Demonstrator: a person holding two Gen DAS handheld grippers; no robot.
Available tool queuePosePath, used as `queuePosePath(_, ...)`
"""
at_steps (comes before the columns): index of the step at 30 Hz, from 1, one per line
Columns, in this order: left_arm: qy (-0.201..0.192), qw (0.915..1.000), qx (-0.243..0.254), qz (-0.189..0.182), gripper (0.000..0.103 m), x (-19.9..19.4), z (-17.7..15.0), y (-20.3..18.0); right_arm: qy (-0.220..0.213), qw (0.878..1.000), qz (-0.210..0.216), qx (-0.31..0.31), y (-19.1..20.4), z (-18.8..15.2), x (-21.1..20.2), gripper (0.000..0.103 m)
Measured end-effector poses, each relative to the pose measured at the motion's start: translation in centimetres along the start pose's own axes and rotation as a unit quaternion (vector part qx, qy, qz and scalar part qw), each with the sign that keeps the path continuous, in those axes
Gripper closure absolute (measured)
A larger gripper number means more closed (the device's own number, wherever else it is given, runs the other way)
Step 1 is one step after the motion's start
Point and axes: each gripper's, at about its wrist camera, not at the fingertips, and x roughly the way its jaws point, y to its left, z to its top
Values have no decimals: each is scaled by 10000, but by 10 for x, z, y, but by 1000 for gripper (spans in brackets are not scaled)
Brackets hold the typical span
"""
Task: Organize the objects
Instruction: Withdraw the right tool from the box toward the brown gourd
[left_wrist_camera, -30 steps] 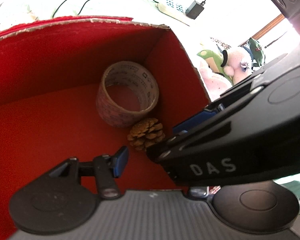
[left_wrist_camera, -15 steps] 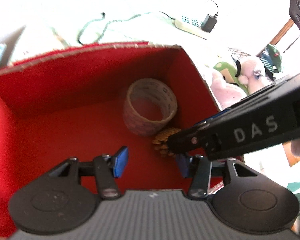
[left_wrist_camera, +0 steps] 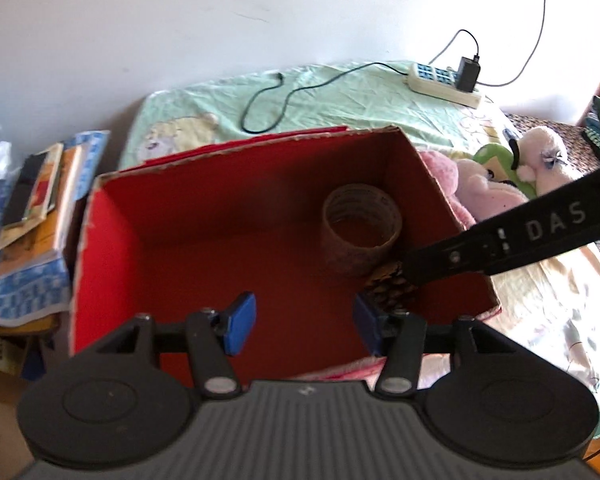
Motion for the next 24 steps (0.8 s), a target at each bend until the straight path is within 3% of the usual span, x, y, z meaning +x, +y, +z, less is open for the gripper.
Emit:
queuePosePath(8,-7,9991,-193,384,43,-23,-22,-10,-138,9991,346,-179,1,-18,-11,64)
queuePosePath(24,103,9966,-314,752,36,-37,-56,-41,-354,9983,412,-195,-10,-62,-24,64)
